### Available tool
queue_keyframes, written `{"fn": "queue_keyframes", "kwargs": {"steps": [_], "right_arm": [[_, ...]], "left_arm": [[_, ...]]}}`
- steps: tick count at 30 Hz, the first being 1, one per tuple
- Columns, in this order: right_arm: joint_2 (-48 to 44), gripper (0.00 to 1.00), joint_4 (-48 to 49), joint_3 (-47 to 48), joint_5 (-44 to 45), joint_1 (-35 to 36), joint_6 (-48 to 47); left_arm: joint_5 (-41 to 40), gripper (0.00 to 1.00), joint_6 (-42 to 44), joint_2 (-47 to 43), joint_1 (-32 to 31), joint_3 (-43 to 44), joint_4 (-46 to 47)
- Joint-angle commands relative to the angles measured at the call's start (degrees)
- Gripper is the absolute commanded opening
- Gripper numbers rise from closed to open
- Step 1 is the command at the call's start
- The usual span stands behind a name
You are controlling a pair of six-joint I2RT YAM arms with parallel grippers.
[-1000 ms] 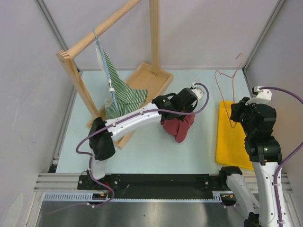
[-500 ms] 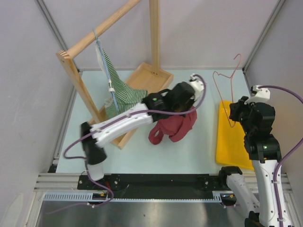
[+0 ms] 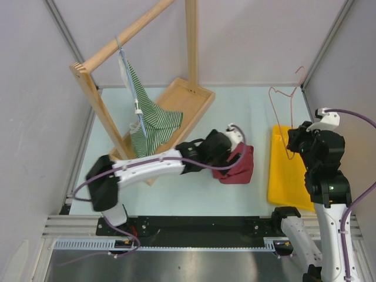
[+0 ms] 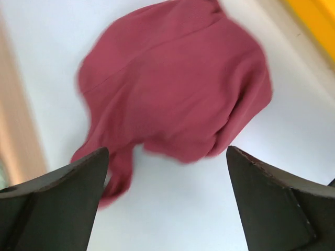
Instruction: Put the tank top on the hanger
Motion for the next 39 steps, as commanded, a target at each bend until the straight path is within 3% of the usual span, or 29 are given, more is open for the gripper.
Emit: {"fn": "queue_keyframes", "kwargs": {"steps": [1,8,16,21,24,27,28,29,30,34,39], "right_arm": [[0.05,0.0,4.2,0.49,-3.16,-0.11,0.79],[0.5,0.0,5.27,-0.13,-7.3,-0.2,2.02],[-0.39,0.0,5.35,0.22,-8.45,-0.2,1.67],[-0.39,0.0,5.18,0.22,-8.36,-0.11,1.32],[-0.39,0.0,5.18,0.13,-8.1,-0.2,1.06],[-0.56,0.0,5.18,0.3,-7.83,-0.2,0.88],[-0.56,0.0,5.0,0.3,-7.74,-0.2,0.71],[-0.65,0.0,5.0,0.39,-7.66,-0.2,0.53],[-0.65,0.0,4.83,0.48,-7.31,-0.2,0.27],[-0.82,0.0,4.21,0.66,-6.25,-0.2,-0.44],[-0.56,0.0,4.21,0.57,-6.6,-0.2,-0.35]], "left_arm": [[-10.5,0.95,-6.7,-14.25,1.57,-12.69,5.61],[-6.82,0.87,-14.01,-17.69,9.57,-27.45,6.54],[-3.83,0.89,-17.0,-14.0,14.15,-32.21,17.07],[-1.89,0.86,-18.5,-11.36,15.03,-34.24,19.03],[-0.67,0.72,-19.2,-10.31,15.64,-35.73,20.79],[0.48,0.52,-19.38,-9.34,16.26,-36.53,21.59],[0.48,0.21,-19.21,-9.43,16.26,-36.44,21.24],[0.48,0.04,-18.86,-9.95,16.17,-35.83,20.89],[0.83,0.0,-17.2,-12.39,16.26,-35.13,20.62],[-1.18,0.0,-10.52,-22.74,14.25,-26.36,12.84],[-0.66,0.0,-0.86,-27.36,13.89,-1.93,2.71]]}}
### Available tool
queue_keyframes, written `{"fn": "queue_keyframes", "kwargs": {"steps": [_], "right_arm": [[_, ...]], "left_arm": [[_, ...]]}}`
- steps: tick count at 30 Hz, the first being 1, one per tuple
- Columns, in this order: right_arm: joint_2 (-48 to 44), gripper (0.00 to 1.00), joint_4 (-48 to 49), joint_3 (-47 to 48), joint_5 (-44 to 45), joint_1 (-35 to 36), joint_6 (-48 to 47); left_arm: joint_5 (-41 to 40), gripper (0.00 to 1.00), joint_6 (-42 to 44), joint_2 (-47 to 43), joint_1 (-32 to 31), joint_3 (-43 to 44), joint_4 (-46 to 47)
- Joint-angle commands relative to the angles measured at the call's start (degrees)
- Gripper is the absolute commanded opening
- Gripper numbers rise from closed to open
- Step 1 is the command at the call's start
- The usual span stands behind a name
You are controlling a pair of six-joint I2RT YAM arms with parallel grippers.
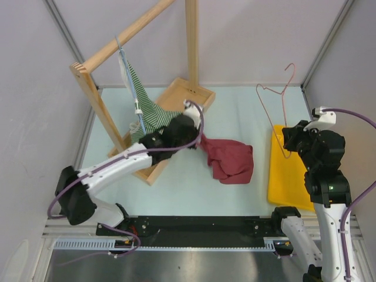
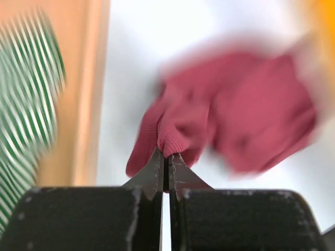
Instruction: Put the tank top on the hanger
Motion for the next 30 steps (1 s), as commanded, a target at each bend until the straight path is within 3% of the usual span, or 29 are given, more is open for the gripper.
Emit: {"fn": "queue_keyframes", "kwargs": {"steps": [1,2,7,14,19,25,30], "right_arm": [[-0.67,0.0,1.96,0.96,0.24,-0.18,-0.74],[-0.67,0.0,1.96,0.87,0.15,-0.18,-0.74],[-1.55,0.0,1.44,1.75,-0.73,-0.18,-0.83],[-2.6,0.0,-0.15,3.69,-3.36,-0.09,-1.62],[-2.78,0.0,-0.85,3.77,-3.36,-0.09,-2.06],[-2.69,0.0,-0.94,4.56,-4.77,-0.26,-1.36],[-2.95,0.0,-1.99,5.0,-7.66,-0.18,-1.27]], "left_arm": [[0.12,0.0,10.02,-6.84,-0.43,21.1,-6.21],[1.26,0.0,10.9,-6.39,-0.43,27.4,-7.64],[3.29,0.0,14.6,-3.23,-0.43,38.7,-14.49],[5.83,0.0,15.57,2.13,-0.43,39.07,-21.62],[14.61,0.0,13.2,5.12,-1.74,37.39,-22.77],[21.12,0.0,12.84,11.34,-3.86,44.58,-22.06],[15.34,0.0,18.55,18.12,-3.51,49.17,-30.83]]}}
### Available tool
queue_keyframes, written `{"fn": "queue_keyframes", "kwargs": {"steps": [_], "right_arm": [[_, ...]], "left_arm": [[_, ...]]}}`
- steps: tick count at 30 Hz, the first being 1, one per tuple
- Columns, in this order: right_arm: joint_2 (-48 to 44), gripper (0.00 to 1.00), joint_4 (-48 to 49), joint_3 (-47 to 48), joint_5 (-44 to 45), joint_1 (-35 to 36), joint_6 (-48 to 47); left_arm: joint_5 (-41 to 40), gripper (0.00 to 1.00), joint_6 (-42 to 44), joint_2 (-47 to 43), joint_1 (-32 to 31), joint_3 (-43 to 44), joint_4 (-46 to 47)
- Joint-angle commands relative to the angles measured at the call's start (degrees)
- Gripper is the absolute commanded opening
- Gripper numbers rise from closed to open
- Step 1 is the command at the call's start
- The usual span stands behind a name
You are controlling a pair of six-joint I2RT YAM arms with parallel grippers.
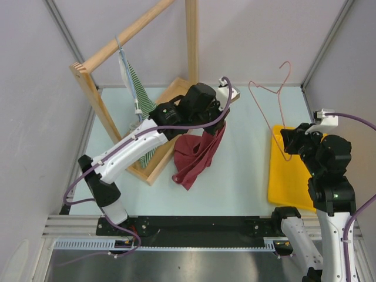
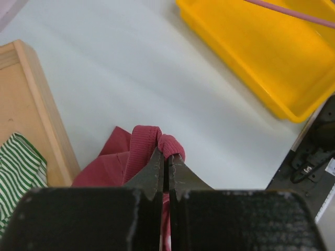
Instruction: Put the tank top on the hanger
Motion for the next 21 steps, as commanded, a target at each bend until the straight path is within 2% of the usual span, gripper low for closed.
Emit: {"fn": "queue_keyframes", "kwargs": {"steps": [1,4,6,10,16,21], "right_arm": [[-0.86,0.0,0.02,2.73,-3.62,-0.18,-0.03],[-0.95,0.0,-0.07,2.47,-5.47,-0.18,-0.02],[-0.77,0.0,0.1,2.38,-7.14,-0.18,0.06],[0.28,0.0,-0.68,2.2,-13.63,-0.18,0.06],[0.64,0.0,-6.74,2.73,-21.44,-0.17,-0.29],[0.72,0.0,-10.44,2.55,-28.32,-0.17,-1.51]], "left_arm": [[-4.15,0.0,4.46,3.84,1.21,1.1,-4.45],[-4.35,0.0,3.32,1.65,5.43,-8.81,0.81],[-6.46,0.0,2.44,0.77,8.15,-12.1,3.01],[-8.13,0.0,2.79,-1.69,9.04,-20.96,7.5],[-9.63,0.0,3.06,-1.79,10.0,-26.7,11.45],[-11.47,0.0,2.97,0.41,12.11,-27.67,11.81]]}}
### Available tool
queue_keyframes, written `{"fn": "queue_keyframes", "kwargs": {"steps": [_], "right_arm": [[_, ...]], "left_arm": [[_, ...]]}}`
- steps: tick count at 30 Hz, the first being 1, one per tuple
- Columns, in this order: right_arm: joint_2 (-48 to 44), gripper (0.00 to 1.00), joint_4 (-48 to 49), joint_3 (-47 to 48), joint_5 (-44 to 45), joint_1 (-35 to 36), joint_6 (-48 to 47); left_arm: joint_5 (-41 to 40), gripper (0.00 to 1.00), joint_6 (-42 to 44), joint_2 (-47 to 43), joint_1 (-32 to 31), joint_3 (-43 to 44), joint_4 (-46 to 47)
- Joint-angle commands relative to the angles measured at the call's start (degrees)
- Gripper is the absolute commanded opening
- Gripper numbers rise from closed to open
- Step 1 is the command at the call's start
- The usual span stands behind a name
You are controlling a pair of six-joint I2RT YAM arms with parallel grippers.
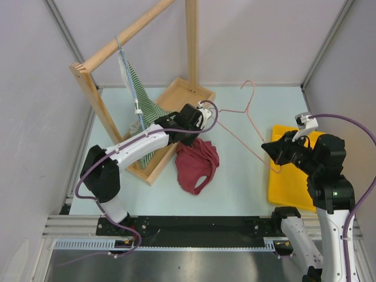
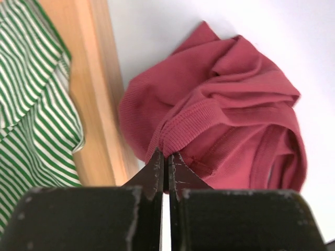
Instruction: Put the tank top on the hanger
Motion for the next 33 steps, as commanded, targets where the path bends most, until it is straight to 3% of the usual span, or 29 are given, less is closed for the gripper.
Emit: {"fn": "queue_keyframes", "kwargs": {"steps": [1,12,22,33], "right_arm": [[0.11,0.0,-4.23,2.64,-7.85,0.48,-2.43],[1.08,0.0,-12.15,6.25,-6.87,3.91,-3.58],[0.46,0.0,-7.68,2.83,-12.24,4.35,-1.13],[-0.5,0.0,-2.75,-2.98,-11.98,5.4,0.72]], "left_arm": [[-2.38,0.0,0.59,-0.79,2.24,-0.48,3.44],[-2.3,0.0,0.23,1.5,7.69,-0.74,3.44],[0.34,0.0,-1.35,0.88,7.87,-0.74,3.79],[4.82,0.0,-2.4,0.79,7.87,-0.66,4.05]]}}
